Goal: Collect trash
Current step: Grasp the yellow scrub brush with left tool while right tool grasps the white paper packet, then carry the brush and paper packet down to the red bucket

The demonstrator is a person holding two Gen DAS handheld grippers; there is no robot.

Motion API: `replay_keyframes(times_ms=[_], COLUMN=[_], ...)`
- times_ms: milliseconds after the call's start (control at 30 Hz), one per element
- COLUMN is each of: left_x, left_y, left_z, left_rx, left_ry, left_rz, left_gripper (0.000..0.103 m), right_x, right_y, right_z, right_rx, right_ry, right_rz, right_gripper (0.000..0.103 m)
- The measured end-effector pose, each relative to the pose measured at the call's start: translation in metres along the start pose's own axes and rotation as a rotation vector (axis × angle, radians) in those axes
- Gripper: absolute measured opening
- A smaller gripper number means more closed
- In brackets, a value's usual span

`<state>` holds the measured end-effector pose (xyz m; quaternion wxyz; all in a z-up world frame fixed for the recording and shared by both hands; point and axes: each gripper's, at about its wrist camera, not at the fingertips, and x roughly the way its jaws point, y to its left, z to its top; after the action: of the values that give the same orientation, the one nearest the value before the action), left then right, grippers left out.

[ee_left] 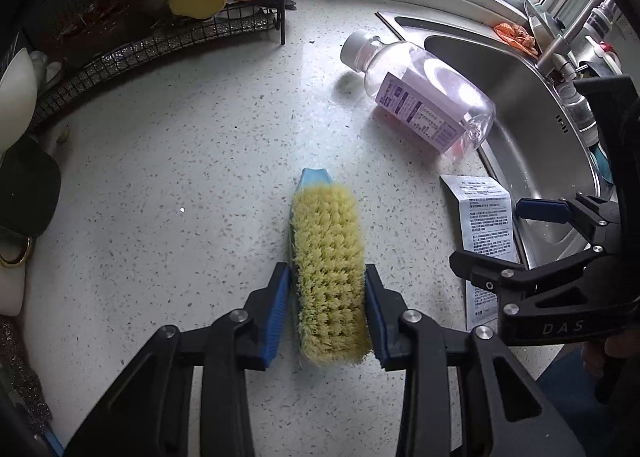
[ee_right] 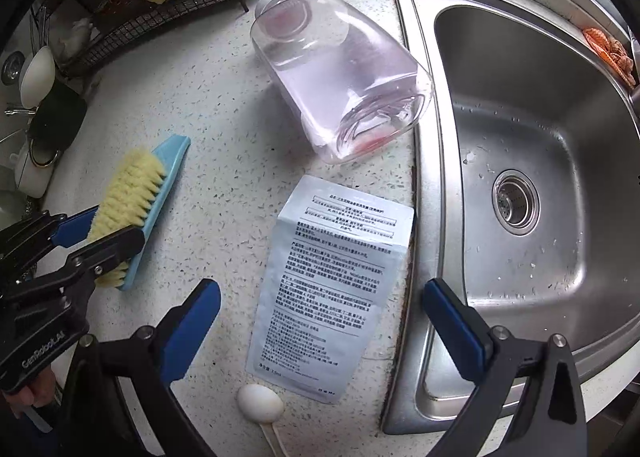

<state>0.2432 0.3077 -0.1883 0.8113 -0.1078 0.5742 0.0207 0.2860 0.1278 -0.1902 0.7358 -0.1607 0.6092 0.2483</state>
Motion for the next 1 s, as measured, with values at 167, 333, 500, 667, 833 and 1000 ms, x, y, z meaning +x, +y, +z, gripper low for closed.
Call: replay_keyframes(times_ms=[167,333,500,667,833,1000], left_x=[-0.001,0.008,0.013,0.008,-0.002,-0.022], left_y=[0.003,0.0,0.001,-0.005,-0.017,-0.041], left_z=[-0.003,0.001,0.001,0.0,0.001,0.003], left_rx=[-0.011,-0.003,-0.01,-0.028,-0.058,-0.05], left_ry=[-0.001,0.008,0.028,0.031,0.02,-0.013], left_rz=[-0.01,-0.008,0.002,0.017,0.026,0.034], left_gripper=[0.034,0.034,0.034,0.033,0.033,0.033], right_x=[0.001,0.009,0.004,-0.001,-0.01,-0.04], right_y=[0.008,0.021,0.03,0.033,0.018,-0.006], right_z=[0.007,0.01,0.014,0.018,0.007,-0.005], right_rx=[-0.011,-0.055,-0.107,-0.132,-0.14,-0.138], right_ry=[-0.018,-0.014,-0.051,-0.052,-0.05,-0.081], right_rz=[-0.045,-0.05,-0.072,-0.041,0.016,0.089], right_gripper=[0.102,0.091,0.074,0.064,0.062,0.062])
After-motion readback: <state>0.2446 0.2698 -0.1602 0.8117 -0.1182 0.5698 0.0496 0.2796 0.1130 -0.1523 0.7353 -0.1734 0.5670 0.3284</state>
